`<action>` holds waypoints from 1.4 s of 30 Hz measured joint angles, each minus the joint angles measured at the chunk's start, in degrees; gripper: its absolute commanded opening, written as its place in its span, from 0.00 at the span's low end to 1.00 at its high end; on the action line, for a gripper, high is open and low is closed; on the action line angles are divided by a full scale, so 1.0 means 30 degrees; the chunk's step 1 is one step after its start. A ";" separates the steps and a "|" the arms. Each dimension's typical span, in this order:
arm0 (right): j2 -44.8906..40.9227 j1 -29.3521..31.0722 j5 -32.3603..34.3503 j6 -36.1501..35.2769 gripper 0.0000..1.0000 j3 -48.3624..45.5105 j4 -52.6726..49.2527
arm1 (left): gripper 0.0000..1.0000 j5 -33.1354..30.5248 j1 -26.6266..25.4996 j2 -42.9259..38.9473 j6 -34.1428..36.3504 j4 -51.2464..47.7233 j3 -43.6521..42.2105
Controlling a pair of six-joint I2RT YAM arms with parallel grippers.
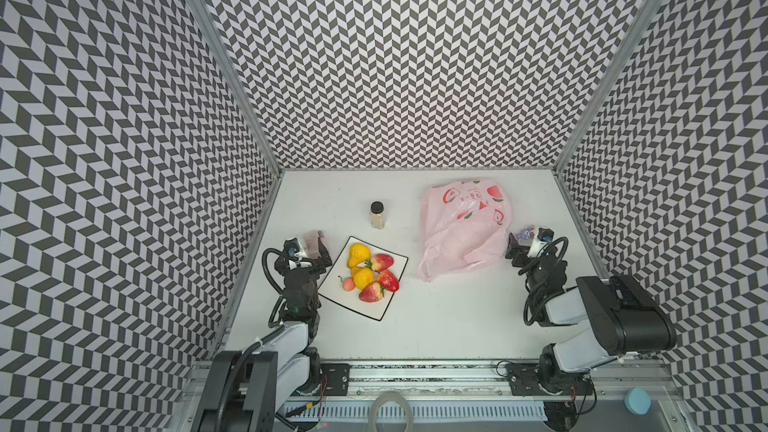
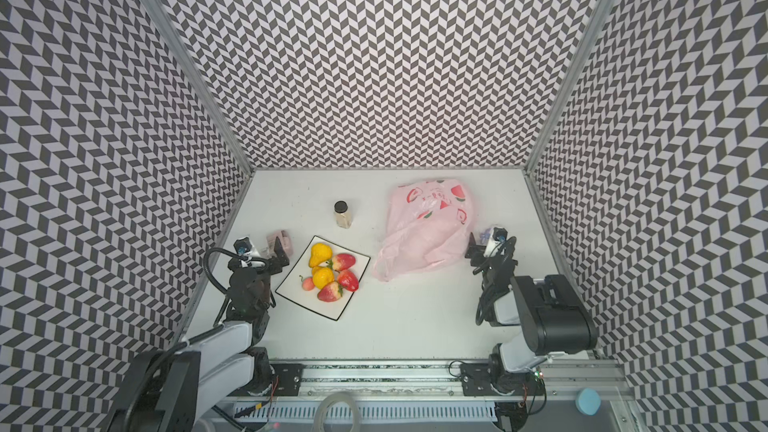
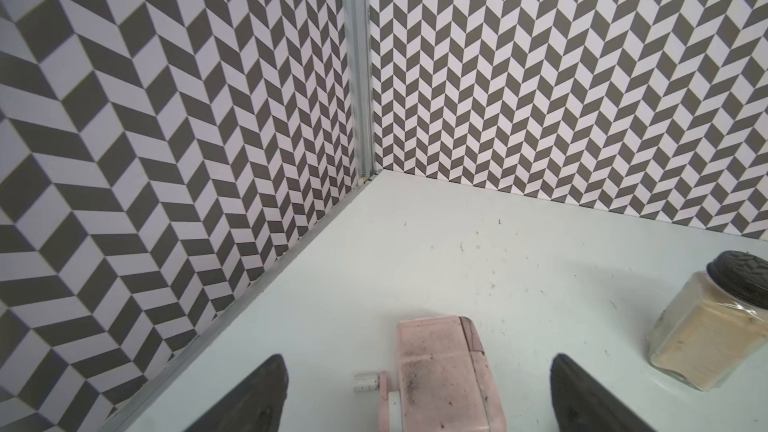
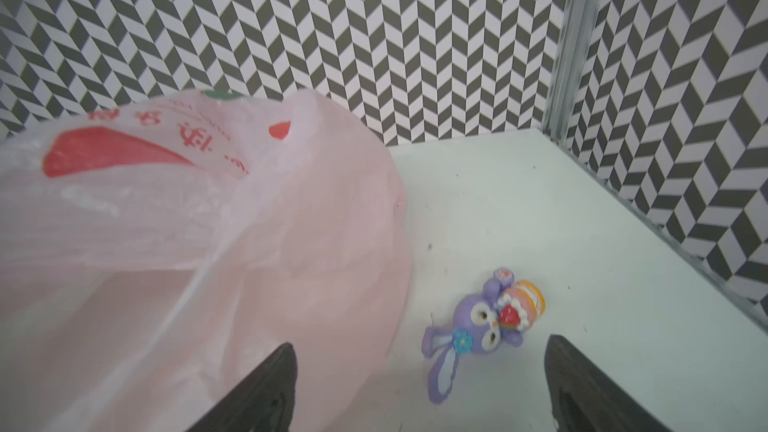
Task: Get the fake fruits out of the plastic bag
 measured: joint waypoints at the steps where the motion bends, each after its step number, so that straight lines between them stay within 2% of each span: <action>1: 0.0066 0.0000 0.0015 0.0007 0.93 0.0044 0.0532 | 0.98 0.0219 0.0015 0.0882 0.0022 0.0874 0.0022; 7: -0.0095 0.0000 0.0168 0.0051 0.96 0.0364 -0.0007 | 0.99 0.1756 0.0219 0.6623 0.0146 0.5967 0.0525; 9: -0.0058 0.0000 0.0204 0.0051 0.97 0.0321 0.0182 | 0.99 0.2069 0.0321 0.7708 0.0197 0.6448 0.0976; 14: 0.0124 0.0000 0.0248 0.0044 1.00 0.0262 0.0838 | 0.99 0.2412 0.0102 0.7723 0.0240 0.5741 0.2718; 21: 0.0146 0.0000 0.0291 0.0044 0.99 0.0255 0.1129 | 0.99 0.2586 -0.0670 0.7708 0.0284 0.5537 0.2943; 28: 0.0153 0.0000 0.0291 0.0044 1.00 0.0262 0.1122 | 0.99 0.2696 -0.0029 0.7890 0.0313 0.4583 0.3497; 42: 0.0153 0.0248 0.0787 -0.0197 0.99 0.0262 0.1100 | 1.00 0.2718 -0.0007 0.7890 0.0670 0.4554 0.3504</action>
